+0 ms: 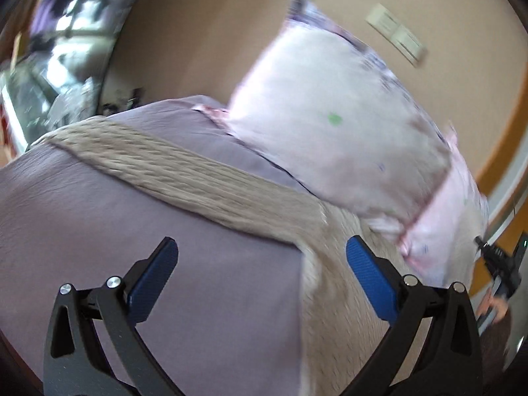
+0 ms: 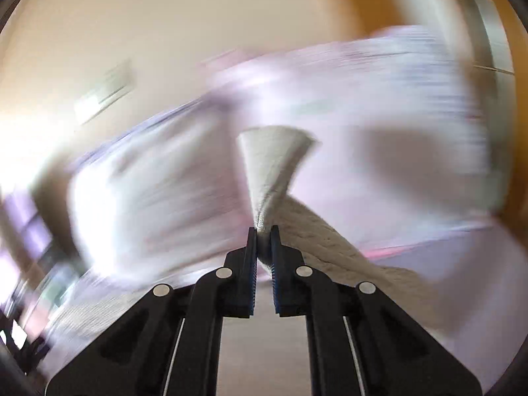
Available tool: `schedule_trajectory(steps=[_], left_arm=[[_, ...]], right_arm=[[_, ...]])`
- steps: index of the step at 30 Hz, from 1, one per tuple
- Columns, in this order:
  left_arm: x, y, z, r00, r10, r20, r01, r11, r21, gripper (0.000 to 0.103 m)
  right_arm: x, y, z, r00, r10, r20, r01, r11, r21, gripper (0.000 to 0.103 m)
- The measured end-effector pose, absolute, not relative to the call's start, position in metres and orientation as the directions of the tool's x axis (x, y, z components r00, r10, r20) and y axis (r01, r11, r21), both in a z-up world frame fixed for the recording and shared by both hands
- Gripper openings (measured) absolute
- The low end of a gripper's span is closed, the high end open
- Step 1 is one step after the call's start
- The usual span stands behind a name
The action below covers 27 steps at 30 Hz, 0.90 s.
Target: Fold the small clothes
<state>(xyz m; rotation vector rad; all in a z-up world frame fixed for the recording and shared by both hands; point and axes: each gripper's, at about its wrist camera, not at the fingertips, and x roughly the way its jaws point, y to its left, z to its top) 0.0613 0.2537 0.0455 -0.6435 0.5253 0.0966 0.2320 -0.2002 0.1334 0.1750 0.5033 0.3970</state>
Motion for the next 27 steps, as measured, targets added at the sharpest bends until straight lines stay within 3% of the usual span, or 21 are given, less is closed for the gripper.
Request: schedule_trajectory(steps=[3,6,7,8,10,18,22,25,26,27], left_arm=[[0.066,0.285,0.041,0.858,-0.038,-0.512,-0.316,0.747,-0.585,0.101],[0.066,0.311,0.037,0.846,-0.009,-0.533,-0.374,0.703,-0.605,0.101],[0.066,0.322,0.035,0.84,-0.002,-0.542,-0.397,0.678,-0.618,0.101],[0.067,0.331,0.034,0.839,0.002,-0.544,-0.409,0.661,-0.629,0.101],[0.071,0.35,0.03,0.825,0.029,-0.565,-0.461,0.612,-0.642,0.101],[0.084,0.404,0.005,0.786,0.036,-0.617,-0.576,0.405,-0.71,0.082],[0.091,0.427,0.002,0.777,0.054,-0.627,-0.605,0.338,-0.721,0.075],[0.096,0.442,-0.002,0.741,0.085,-0.666,-0.657,0.297,-0.693,0.047],[0.099,0.445,-0.003,0.718,0.089,-0.69,-0.682,0.29,-0.672,0.018],[0.101,0.447,-0.004,0.701,0.086,-0.708,-0.699,0.282,-0.657,0.009]], right_arm=[[0.236,-0.091,0.078,0.577,0.512,-0.636,-0.515,0.833,0.203,0.009],[0.221,-0.056,0.049,0.464,0.537,-0.704,-0.583,0.784,0.213,0.011],[0.217,-0.058,0.048,0.467,0.542,-0.699,-0.584,0.783,0.216,0.023],[0.211,-0.067,0.05,0.484,0.554,-0.678,-0.577,0.784,0.228,0.044],[0.21,-0.09,0.057,0.519,0.56,-0.646,-0.554,0.796,0.245,0.065],[0.214,-0.157,0.067,0.559,0.56,-0.612,-0.458,0.823,0.335,0.065],[0.213,-0.174,0.066,0.567,0.576,-0.589,-0.434,0.816,0.381,0.072],[0.209,-0.187,0.067,0.566,0.59,-0.575,-0.431,0.807,0.404,0.072],[0.208,-0.19,0.067,0.568,0.592,-0.572,-0.43,0.806,0.407,0.072],[0.207,-0.195,0.068,0.572,0.594,-0.567,-0.428,0.805,0.411,0.072]])
